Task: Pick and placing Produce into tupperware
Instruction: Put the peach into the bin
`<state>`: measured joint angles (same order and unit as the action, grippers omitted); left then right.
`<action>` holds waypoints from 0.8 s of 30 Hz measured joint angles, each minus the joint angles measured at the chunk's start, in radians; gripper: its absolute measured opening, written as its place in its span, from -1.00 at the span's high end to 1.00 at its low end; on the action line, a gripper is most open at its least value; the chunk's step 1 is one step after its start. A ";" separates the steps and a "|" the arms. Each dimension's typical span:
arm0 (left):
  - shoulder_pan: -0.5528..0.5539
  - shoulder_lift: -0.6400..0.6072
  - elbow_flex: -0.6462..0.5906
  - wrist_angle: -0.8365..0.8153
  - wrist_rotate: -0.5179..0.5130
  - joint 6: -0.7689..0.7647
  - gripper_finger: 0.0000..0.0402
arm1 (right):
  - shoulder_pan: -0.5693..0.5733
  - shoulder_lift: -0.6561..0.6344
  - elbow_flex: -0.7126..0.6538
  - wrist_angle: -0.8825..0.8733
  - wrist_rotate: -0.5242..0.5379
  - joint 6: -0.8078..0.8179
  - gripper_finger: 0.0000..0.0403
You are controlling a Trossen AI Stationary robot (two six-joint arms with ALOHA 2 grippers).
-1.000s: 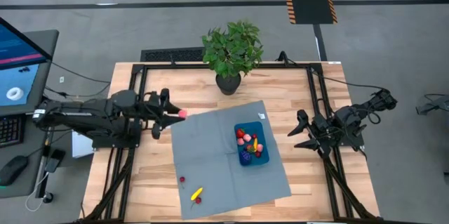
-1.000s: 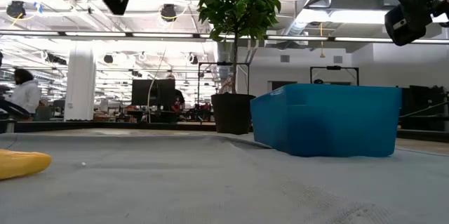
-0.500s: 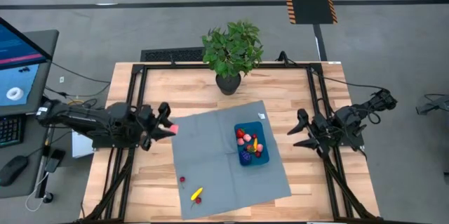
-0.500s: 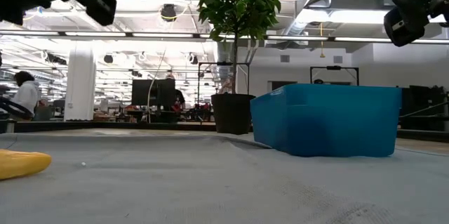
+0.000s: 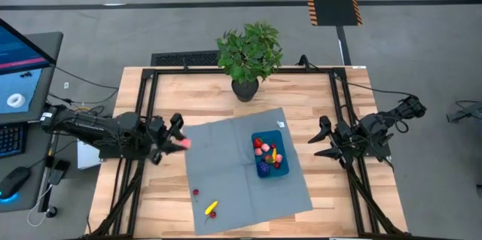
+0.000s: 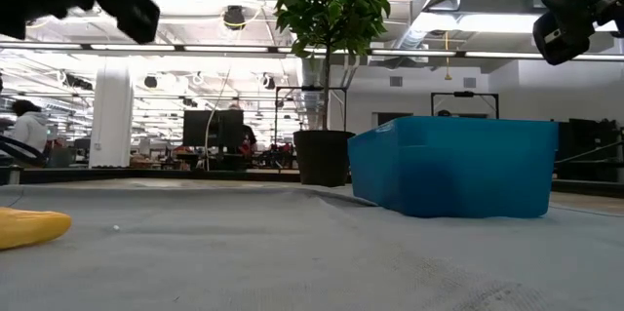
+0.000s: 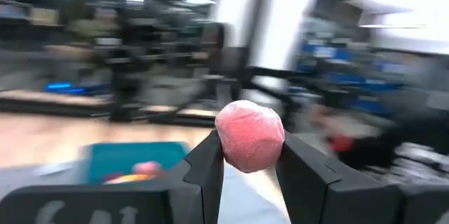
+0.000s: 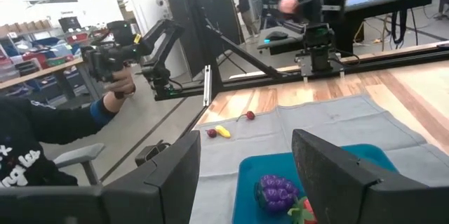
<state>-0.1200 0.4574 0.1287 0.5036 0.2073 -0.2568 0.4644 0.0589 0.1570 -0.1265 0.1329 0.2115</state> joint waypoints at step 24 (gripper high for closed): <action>0.001 0.006 0.000 -0.116 -0.959 -0.432 0.48 | 0.000 0.000 0.000 0.000 0.000 -0.001 -0.24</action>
<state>-0.1192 0.4639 0.1291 0.3872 -0.7513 -0.6886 0.4644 0.0589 0.1570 -0.1268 0.1326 0.2108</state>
